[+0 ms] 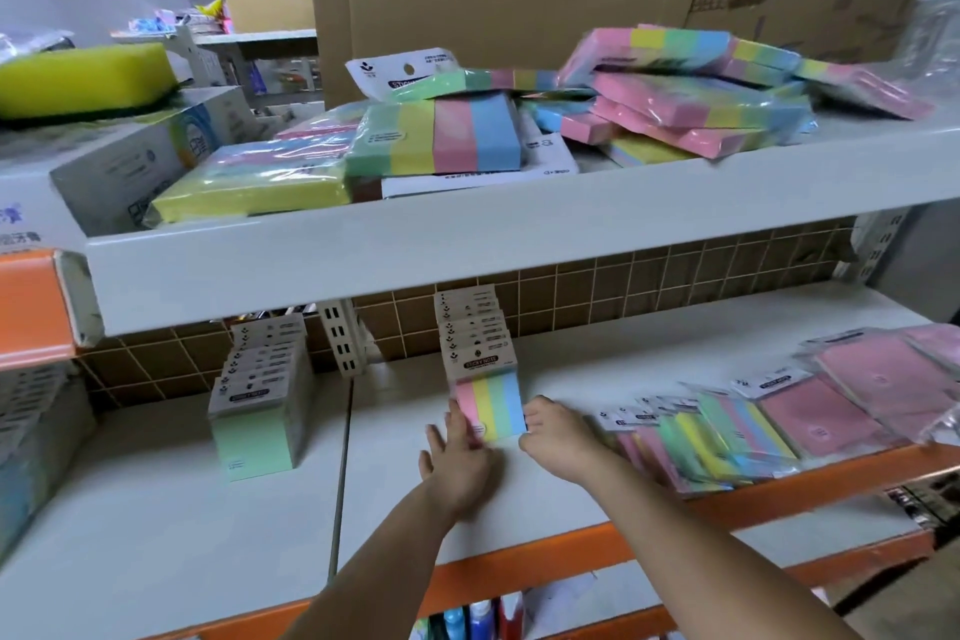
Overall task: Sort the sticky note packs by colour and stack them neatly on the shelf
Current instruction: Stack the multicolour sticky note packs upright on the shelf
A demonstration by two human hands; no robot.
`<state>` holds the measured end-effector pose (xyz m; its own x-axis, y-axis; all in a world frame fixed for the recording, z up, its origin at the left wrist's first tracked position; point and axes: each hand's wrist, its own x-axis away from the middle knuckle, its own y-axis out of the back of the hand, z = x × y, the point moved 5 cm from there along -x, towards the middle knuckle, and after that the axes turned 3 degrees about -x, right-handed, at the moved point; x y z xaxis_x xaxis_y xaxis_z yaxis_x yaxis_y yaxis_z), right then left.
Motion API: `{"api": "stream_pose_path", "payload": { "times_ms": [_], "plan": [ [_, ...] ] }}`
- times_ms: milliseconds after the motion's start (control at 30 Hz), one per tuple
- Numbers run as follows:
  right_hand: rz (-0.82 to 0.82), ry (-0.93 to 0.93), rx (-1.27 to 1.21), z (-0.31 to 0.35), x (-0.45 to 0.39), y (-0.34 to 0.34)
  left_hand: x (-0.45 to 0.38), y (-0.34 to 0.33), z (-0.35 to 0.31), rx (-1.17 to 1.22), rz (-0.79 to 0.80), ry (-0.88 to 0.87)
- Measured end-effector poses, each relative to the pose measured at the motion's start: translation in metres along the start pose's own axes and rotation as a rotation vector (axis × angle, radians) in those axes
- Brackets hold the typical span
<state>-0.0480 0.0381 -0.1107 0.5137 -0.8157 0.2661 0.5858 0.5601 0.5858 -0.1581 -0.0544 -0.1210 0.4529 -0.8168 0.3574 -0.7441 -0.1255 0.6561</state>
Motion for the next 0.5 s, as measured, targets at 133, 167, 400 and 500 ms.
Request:
{"api": "stream_pose_path", "payload": {
  "times_ms": [133, 167, 400, 500],
  "plan": [
    [-0.002, 0.012, 0.037, 0.001, 0.001, 0.001, -0.001, 0.0, 0.001, -0.012, -0.013, 0.004],
    [0.004, 0.014, 0.035, 0.001, 0.001, 0.001, 0.0, 0.0, 0.0, -0.008, -0.013, 0.009],
    [0.093, 0.057, 0.087, 0.006, 0.012, -0.001, -0.001, 0.001, 0.0, 0.146, -0.136, 0.122],
    [0.098, 0.137, 0.179, 0.008, 0.02, 0.007, 0.005, 0.001, -0.004, 0.42, -0.249, 0.143]
  ]
}}
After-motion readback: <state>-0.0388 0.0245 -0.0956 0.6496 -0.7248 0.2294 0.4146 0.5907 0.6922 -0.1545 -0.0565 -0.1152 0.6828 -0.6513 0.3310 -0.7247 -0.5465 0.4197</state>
